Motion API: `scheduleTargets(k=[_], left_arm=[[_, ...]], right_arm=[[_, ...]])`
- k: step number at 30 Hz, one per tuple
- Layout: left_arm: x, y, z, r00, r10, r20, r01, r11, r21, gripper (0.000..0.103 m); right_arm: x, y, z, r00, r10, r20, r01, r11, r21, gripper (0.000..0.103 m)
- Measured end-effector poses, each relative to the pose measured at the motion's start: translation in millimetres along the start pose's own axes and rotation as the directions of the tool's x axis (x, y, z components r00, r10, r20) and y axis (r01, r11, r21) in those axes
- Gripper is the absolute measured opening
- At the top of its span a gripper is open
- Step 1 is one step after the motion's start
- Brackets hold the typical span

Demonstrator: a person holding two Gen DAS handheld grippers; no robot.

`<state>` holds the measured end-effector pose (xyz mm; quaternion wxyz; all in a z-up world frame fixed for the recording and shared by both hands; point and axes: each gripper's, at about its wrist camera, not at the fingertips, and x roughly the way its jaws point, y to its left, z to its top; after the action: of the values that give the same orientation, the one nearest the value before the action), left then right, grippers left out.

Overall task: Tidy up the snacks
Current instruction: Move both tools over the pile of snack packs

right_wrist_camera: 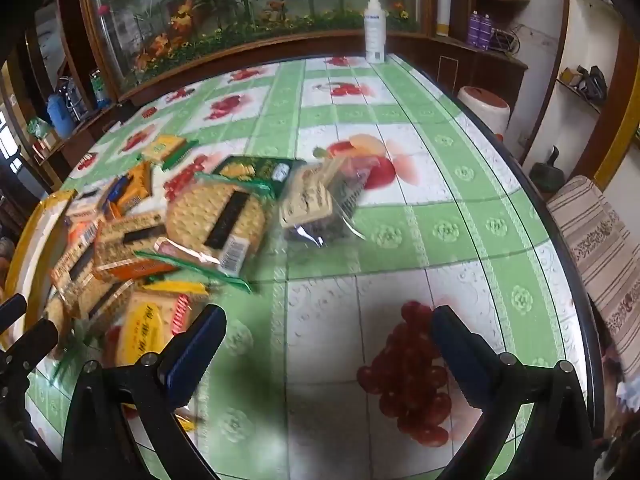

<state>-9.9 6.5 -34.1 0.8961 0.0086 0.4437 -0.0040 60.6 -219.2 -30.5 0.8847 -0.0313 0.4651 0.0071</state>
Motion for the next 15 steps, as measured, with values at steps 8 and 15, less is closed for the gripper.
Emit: scheduleTargets(k=[8, 15], left_arm=[[32, -5, -26, 0.988, -0.068, -0.135, 0.069, 0.998, 0.003, 0.089], [52, -8, -20, 0.984, -0.072, -0.163, 0.066, 0.997, -0.037, 0.089]], right_arm=[[5, -13, -15, 0.999, -0.027, -0.031, 0.028, 0.999, 0.036, 0.103], [17, -13, -10, 0.998, -0.032, -0.046, 0.034, 0.999, 0.039, 0.103]])
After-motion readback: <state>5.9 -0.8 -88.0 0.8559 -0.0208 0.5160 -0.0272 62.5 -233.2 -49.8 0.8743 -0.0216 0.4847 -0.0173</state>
